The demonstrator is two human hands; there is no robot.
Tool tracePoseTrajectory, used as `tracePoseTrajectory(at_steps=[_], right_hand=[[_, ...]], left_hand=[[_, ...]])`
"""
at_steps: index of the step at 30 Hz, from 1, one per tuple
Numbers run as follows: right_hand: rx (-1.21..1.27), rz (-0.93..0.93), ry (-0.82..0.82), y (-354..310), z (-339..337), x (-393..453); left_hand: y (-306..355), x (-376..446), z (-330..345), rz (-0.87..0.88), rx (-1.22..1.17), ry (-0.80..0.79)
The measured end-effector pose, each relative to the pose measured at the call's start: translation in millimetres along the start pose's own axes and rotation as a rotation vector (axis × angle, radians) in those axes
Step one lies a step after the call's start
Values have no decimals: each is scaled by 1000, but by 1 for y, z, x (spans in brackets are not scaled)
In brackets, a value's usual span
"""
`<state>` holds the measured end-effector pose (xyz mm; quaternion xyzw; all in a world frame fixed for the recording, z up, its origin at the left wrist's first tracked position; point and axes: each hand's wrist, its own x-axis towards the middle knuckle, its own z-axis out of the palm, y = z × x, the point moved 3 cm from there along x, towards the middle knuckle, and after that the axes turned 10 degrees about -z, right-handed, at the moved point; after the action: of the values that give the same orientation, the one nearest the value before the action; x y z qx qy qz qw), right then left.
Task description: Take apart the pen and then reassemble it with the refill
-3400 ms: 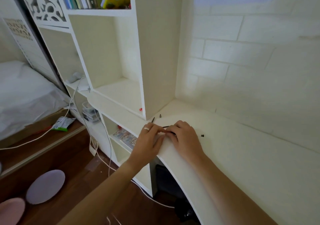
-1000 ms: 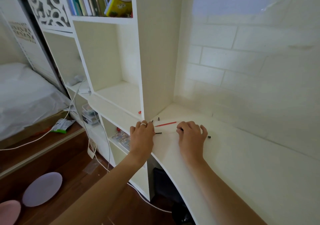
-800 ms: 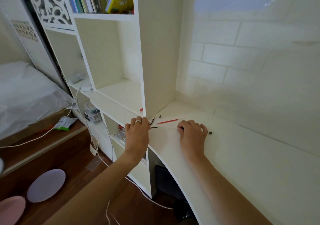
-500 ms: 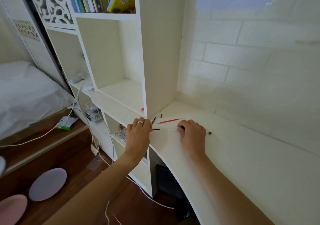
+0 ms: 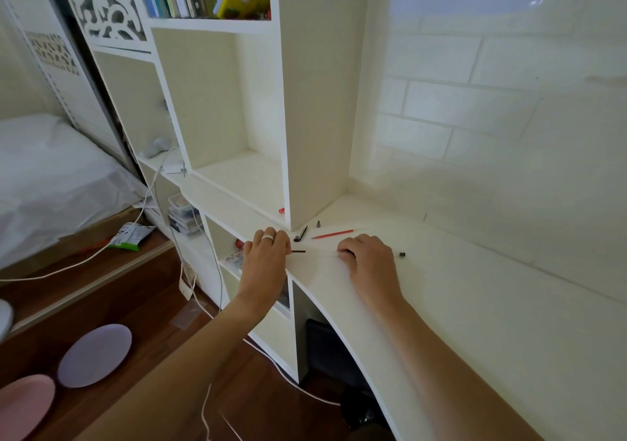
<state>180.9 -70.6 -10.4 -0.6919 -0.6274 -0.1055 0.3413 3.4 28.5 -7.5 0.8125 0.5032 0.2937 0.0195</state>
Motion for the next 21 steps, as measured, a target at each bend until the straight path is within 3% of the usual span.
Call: tracePoseTrajectory(at_steps=[9,13,21], right_hand=[[-24,4,-15,-1,-1,0],[47,-94,-58,-9,-1,1],[177,-26,-11,-6,-1,0]], left_hand=[[5,-3,1,-5,-96,-12],[17,-3,4,61,-157,-21],[36,-5,11,91,-412,-192]])
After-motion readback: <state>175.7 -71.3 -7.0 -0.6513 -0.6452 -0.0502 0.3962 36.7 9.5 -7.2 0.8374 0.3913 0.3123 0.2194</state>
